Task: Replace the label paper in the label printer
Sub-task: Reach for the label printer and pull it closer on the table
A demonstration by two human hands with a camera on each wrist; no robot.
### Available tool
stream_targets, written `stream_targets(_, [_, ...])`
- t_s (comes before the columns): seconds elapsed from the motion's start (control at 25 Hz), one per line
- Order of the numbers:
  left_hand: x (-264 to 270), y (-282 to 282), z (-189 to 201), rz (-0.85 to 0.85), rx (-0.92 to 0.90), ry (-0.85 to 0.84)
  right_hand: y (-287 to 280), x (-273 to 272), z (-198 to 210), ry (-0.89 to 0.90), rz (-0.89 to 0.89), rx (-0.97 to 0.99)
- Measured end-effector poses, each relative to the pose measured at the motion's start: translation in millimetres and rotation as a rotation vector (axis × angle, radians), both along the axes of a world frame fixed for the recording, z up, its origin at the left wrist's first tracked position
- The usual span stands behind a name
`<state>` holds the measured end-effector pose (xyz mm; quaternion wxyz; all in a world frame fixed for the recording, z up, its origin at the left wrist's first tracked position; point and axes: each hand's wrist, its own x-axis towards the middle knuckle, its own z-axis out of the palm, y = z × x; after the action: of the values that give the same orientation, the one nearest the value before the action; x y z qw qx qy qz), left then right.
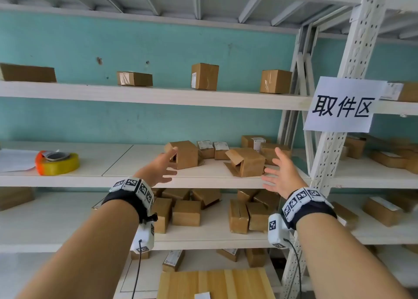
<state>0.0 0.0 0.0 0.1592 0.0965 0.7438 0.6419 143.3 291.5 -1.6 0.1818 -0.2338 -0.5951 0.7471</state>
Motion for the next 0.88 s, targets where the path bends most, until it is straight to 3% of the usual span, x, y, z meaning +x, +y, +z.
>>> stream_targets(0.16, [-9, -6, -1, 0.082, 0.549, -0.241, 11, 2, -1, 0.233, 0.021, -0.379])
stream_targets(0.36, [-11, -9, -11, 0.006, 1.183, -0.413, 13, 1, -3, 0.486, 0.049, -0.726])
stream_targets(0.56, [-14, -3, -18, 0.028, 1.541, -0.512, 0, -11, -2, 0.607, 0.076, -0.941])
stream_targets(0.76, [-14, 2, -20, 0.068, 1.926, -0.588, -16, -25, -6, 0.619, 0.073, -1.041])
stream_targets(0.88, [-13, 3, -16, 0.099, 2.061, -0.596, -21, -29, -9, 0.62, 0.064, -1.074])
